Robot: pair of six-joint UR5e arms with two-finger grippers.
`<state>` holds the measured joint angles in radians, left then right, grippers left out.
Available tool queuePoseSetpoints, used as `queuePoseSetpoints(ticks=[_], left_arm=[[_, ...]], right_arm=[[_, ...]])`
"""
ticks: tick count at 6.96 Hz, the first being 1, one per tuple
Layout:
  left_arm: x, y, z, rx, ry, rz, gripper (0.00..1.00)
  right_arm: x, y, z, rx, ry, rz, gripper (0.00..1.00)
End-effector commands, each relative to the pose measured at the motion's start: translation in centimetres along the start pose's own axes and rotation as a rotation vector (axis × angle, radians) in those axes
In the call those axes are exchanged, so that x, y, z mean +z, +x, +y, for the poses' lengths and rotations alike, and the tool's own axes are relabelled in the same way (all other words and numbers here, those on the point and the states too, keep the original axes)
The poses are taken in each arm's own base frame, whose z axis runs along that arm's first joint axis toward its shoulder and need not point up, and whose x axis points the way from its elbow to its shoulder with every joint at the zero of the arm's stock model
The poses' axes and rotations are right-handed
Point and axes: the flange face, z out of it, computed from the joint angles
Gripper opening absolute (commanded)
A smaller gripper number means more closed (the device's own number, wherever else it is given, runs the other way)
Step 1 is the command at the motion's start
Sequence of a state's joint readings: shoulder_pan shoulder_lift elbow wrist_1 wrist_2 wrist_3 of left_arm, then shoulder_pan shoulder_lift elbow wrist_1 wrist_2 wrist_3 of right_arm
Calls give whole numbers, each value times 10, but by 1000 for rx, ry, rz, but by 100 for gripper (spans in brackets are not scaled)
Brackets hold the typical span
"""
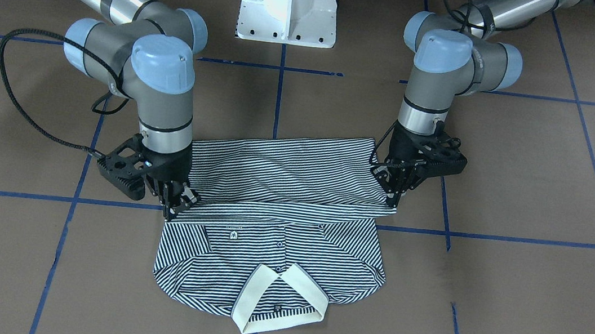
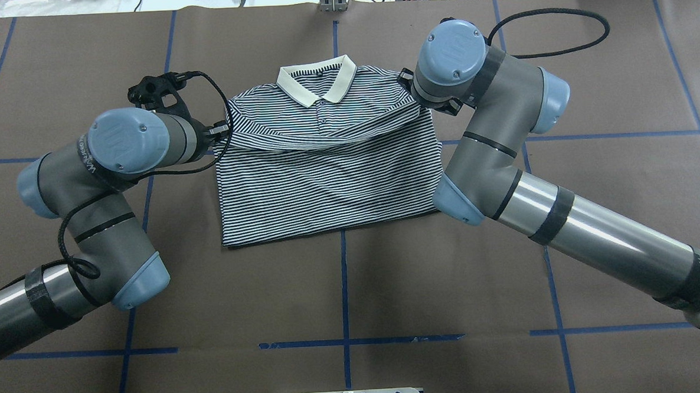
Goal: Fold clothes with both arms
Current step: 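Lift the hem and fold it toward the collar with both grippers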
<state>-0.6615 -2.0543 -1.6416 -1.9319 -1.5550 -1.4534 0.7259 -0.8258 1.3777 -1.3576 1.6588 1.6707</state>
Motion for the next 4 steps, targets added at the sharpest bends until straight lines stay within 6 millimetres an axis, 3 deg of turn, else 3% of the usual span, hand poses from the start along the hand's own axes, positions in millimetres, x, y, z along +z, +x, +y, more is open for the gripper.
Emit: queuePoseSetpoints(ticks=[1,3,4], left_arm=[[27,7,-13,-4,15,-19,0],[53,-3,-23,11,30,4,0],[49,6,-26,10,35,17,0]], right_arm=[[30,-15,-14,-4,8,25,0],[53,-8,-37,-17,25,10,0],[50,-11,-40,-20,26,5,0]])
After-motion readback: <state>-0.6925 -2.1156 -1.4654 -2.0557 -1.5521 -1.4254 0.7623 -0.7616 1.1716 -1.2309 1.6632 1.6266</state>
